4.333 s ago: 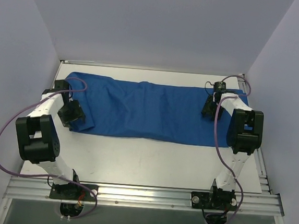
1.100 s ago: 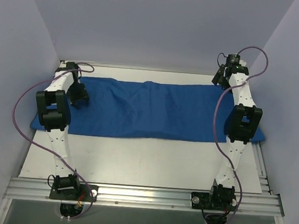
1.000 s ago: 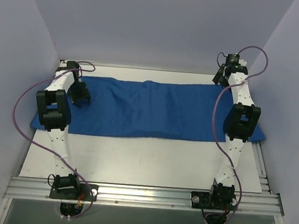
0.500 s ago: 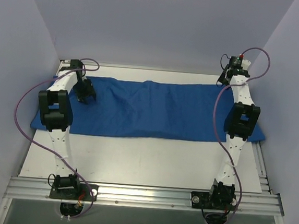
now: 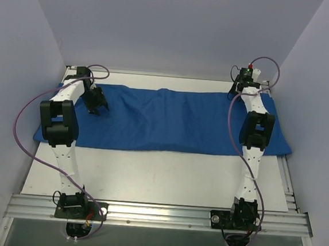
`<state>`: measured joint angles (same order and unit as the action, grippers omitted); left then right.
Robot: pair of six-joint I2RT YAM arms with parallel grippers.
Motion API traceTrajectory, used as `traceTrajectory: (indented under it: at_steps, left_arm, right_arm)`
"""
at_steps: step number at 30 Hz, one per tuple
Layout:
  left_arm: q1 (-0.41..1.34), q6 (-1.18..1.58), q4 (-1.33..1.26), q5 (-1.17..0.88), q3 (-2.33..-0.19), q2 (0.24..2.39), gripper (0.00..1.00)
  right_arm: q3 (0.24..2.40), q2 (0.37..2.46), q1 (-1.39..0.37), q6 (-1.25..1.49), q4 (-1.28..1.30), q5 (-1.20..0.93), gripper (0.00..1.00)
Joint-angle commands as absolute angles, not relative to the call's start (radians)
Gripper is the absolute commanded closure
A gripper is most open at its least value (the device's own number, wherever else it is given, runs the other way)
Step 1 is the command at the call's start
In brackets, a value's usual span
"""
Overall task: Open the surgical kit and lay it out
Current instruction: Open the surgical kit at the center of the board.
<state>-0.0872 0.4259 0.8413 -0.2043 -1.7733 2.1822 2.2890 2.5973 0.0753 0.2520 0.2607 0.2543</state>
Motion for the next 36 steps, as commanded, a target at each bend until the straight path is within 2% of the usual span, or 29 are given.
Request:
traceTrajectory:
  at_steps: [1, 8, 10, 12, 16, 19, 22, 29, 36]
  left_arm:
    - [-0.083, 0.434, 0.804, -0.236, -1.766, 2.131, 0.40]
    - [-0.078, 0.428, 0.804, -0.248, -1.782, 2.137, 0.40]
    - [-0.068, 0.429, 0.807, -0.247, -1.795, 2.143, 0.40]
    - [-0.057, 0.436, 0.815, -0.235, -1.810, 2.149, 0.40]
    - [-0.034, 0.446, 0.825, -0.221, -1.868, 2.169, 0.40]
    - [-0.022, 0.454, 0.839, -0.222, -1.897, 2.184, 0.39]
    - [-0.017, 0.460, 0.831, -0.224, -1.896, 2.178, 0.39]
    - [-0.015, 0.443, 0.850, -0.215, -1.888, 2.184, 0.39]
    - [-0.015, 0.442, 0.844, -0.221, -1.872, 2.168, 0.39]
  right_arm:
    - [2.338, 2.605, 0.063, 0.242, 0.215, 0.278, 0.34]
    - [2.352, 2.612, 0.043, 0.275, 0.221, 0.201, 0.37]
    - [2.393, 2.612, 0.022, 0.278, 0.250, 0.221, 0.35]
    - [2.439, 2.617, 0.006, 0.297, 0.277, 0.251, 0.26]
    - [2.418, 2.596, -0.035, 0.314, 0.247, 0.140, 0.24]
    - [2.391, 2.583, -0.072, 0.305, 0.166, -0.074, 0.23]
    - [2.450, 2.611, -0.138, 0.314, 0.156, -0.184, 0.24]
    - [2.511, 2.638, -0.302, 0.334, 0.149, -0.126, 0.23]
    - [2.553, 2.694, -0.367, 0.420, 0.175, -0.139, 0.24]
